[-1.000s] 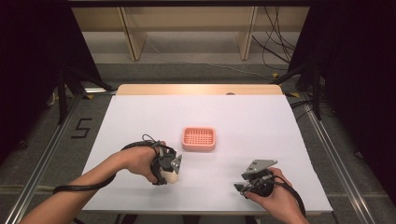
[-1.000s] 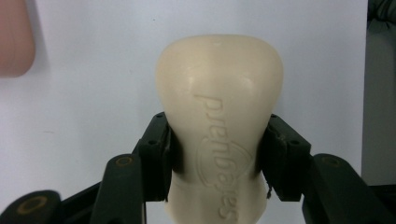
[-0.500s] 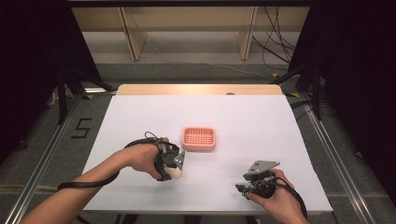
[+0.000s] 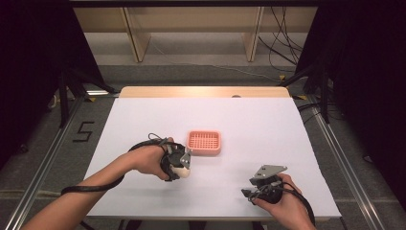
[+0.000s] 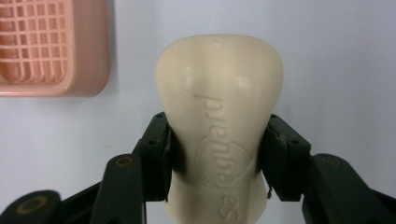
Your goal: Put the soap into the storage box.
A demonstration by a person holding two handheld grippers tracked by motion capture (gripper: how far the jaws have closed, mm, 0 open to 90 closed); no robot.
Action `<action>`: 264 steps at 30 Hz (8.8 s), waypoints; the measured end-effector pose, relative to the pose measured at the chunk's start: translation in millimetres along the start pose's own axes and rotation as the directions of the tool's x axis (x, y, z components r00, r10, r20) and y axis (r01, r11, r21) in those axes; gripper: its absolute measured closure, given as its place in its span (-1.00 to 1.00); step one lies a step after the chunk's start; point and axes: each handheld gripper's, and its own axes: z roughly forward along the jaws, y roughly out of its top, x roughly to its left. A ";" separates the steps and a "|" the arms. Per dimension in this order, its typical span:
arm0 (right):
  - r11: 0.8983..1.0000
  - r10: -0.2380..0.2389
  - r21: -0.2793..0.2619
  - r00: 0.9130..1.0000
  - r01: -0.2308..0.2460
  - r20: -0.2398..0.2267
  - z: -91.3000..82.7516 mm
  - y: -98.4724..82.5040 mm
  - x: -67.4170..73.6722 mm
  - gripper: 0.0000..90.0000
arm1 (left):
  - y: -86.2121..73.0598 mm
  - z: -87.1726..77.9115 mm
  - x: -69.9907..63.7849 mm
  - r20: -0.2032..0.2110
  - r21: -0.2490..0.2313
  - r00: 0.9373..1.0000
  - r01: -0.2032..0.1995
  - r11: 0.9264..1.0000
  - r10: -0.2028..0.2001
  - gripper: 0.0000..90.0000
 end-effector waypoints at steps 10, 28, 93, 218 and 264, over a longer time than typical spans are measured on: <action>1.000 0.004 -0.013 1.000 -0.004 0.005 1.1 -0.4 0.6 0.11 | 2.2 -2.8 6.1 -0.042 -0.018 0.999 0.028 0.999 -0.029 0.10; 1.000 -0.008 -0.006 1.000 0.009 0.011 1.2 -0.1 -0.4 0.10 | 11.0 -6.0 23.5 -0.085 -0.032 0.996 0.036 0.999 -0.038 0.10; 0.998 -0.024 -0.050 1.000 0.025 0.003 1.5 -2.2 0.8 0.08 | 24.6 -2.5 56.3 -0.120 -0.031 0.992 0.038 0.999 -0.041 0.10; 0.999 -0.029 -0.045 1.000 0.029 -0.011 -0.9 -5.0 0.7 0.07 | 60.9 31.4 101.5 -0.153 -0.062 0.987 0.030 0.998 -0.039 0.10; 0.999 -0.025 -0.042 1.000 0.025 -0.010 -0.2 -5.7 0.4 0.06 | 33.1 9.8 85.4 -0.142 -0.147 0.970 0.174 0.974 -0.195 -0.19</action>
